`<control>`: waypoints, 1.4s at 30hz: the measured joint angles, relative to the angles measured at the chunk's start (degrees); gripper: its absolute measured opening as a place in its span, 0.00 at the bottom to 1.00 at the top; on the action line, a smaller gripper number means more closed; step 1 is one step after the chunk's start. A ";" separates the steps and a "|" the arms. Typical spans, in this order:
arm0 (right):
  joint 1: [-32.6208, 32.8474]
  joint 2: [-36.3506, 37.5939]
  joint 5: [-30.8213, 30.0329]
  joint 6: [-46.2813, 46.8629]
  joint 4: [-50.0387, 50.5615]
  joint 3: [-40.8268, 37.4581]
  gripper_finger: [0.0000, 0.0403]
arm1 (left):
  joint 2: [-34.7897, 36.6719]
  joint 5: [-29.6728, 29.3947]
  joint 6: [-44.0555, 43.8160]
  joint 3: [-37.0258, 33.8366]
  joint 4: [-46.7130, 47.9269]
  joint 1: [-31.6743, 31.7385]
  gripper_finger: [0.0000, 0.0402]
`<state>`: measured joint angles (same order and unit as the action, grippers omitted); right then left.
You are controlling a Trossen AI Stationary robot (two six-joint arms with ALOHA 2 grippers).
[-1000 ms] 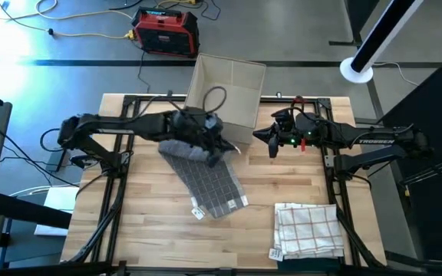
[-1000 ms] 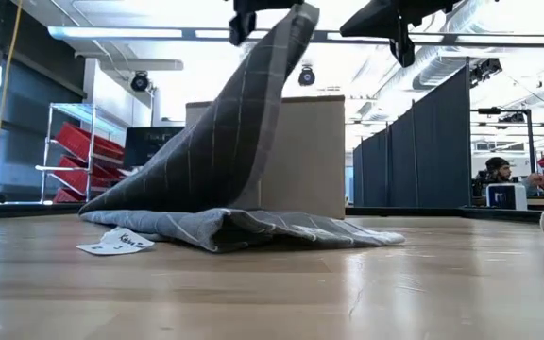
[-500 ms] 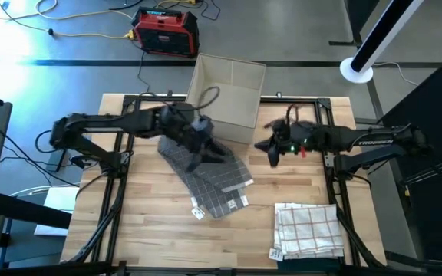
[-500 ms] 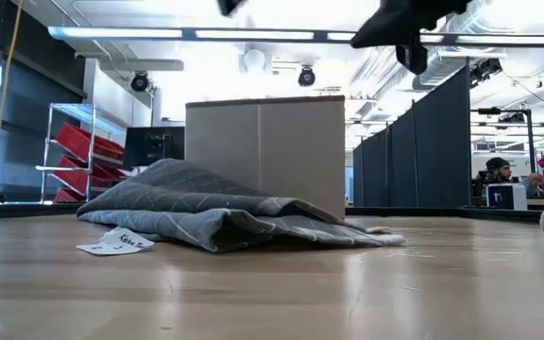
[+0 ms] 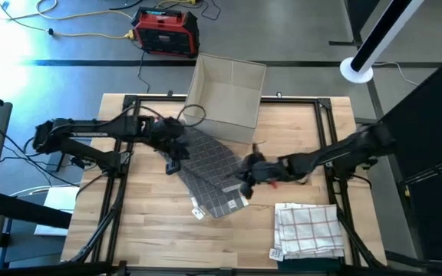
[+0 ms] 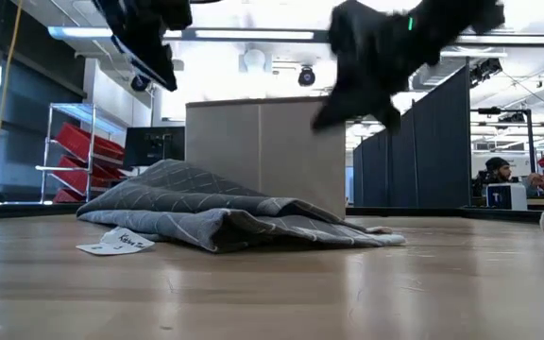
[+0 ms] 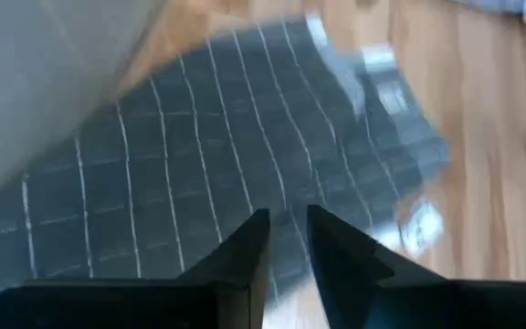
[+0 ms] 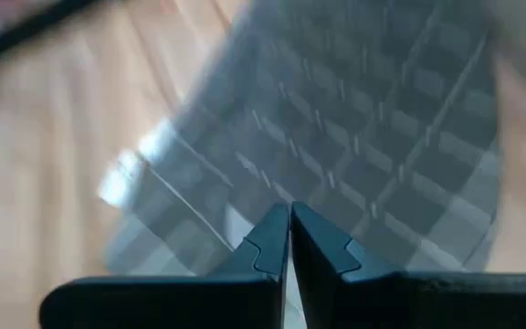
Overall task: Fold towel
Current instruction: Fold the gray patterned towel
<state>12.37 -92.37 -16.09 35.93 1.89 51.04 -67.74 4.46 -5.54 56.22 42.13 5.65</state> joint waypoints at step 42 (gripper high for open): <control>0.37 11.54 15.10 34.24 49.47 0.60 0.03 | -1.73 -3.66 -26.63 -25.86 -32.33 -13.27 0.05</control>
<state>12.74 -80.84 -0.99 70.17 51.36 51.64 -69.47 0.80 -32.18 30.36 9.80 -7.62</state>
